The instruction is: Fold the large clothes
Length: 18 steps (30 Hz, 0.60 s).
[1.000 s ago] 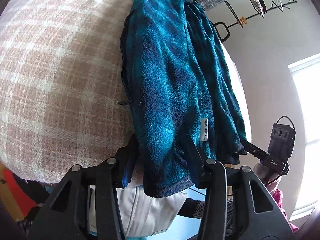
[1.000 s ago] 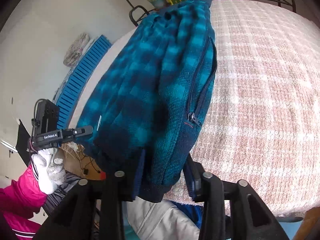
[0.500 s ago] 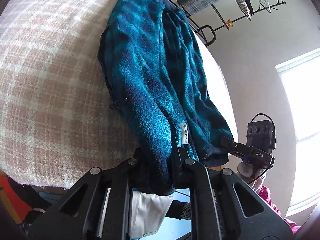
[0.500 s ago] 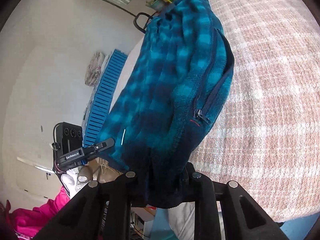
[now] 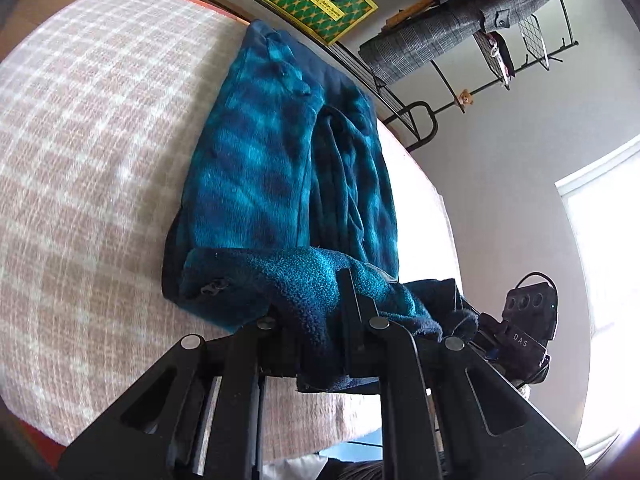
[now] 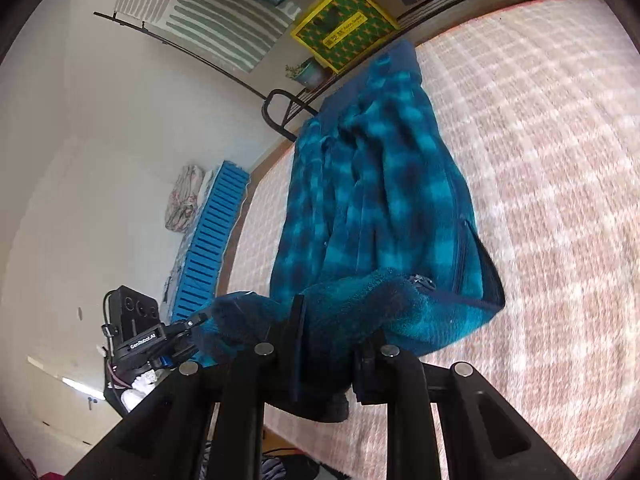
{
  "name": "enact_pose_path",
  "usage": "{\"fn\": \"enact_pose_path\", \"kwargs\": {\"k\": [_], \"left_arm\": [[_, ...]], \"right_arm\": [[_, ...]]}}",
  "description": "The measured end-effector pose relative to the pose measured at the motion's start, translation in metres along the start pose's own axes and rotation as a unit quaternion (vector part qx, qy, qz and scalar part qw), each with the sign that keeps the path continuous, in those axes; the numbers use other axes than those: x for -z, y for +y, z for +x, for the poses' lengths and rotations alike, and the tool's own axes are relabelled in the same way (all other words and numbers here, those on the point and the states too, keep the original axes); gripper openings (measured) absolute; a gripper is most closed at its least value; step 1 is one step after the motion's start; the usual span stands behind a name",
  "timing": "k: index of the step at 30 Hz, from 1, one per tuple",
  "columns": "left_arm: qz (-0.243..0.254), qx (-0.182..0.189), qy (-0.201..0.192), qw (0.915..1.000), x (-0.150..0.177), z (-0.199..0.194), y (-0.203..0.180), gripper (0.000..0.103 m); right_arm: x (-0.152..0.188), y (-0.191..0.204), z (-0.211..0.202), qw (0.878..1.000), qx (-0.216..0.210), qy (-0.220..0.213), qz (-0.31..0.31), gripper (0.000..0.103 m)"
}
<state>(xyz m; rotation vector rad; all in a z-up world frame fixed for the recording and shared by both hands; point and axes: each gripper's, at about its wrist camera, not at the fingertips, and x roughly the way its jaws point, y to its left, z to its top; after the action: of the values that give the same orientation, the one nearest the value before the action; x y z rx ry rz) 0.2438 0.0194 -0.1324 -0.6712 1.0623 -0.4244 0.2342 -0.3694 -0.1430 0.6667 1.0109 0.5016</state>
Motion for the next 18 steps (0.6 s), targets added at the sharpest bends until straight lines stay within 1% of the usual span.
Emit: {"fn": "enact_pose_path", "kwargs": {"k": [1, 4, 8, 11, 15, 18], "left_arm": [[-0.003, -0.005, -0.004, 1.0, -0.006, 0.005, 0.001, 0.012], [-0.013, -0.017, -0.003, 0.9998, -0.02, 0.023, 0.009, 0.012], [-0.051, -0.019, 0.007, 0.9985, -0.032, 0.044, 0.027, 0.012], [-0.057, -0.033, 0.01, 0.9978, -0.037, 0.059, 0.034, 0.012], [-0.044, -0.047, 0.019, 0.9977, -0.043, 0.074, 0.034, 0.013], [-0.055, -0.037, 0.03, 0.9973, -0.048, 0.078, 0.038, 0.014]], "right_arm": [[-0.007, 0.002, 0.006, 1.0, 0.01, -0.004, -0.004, 0.017], [-0.026, -0.009, 0.02, 1.0, 0.008, -0.006, 0.016, 0.017], [-0.039, -0.024, 0.031, 0.999, 0.026, 0.003, 0.025, 0.017], [-0.046, -0.032, 0.042, 0.999, 0.032, 0.009, 0.034, 0.017], [-0.053, -0.043, 0.055, 0.998, 0.023, 0.019, 0.053, 0.02], [-0.056, -0.049, 0.053, 0.997, 0.002, 0.024, 0.076, 0.026]]}}
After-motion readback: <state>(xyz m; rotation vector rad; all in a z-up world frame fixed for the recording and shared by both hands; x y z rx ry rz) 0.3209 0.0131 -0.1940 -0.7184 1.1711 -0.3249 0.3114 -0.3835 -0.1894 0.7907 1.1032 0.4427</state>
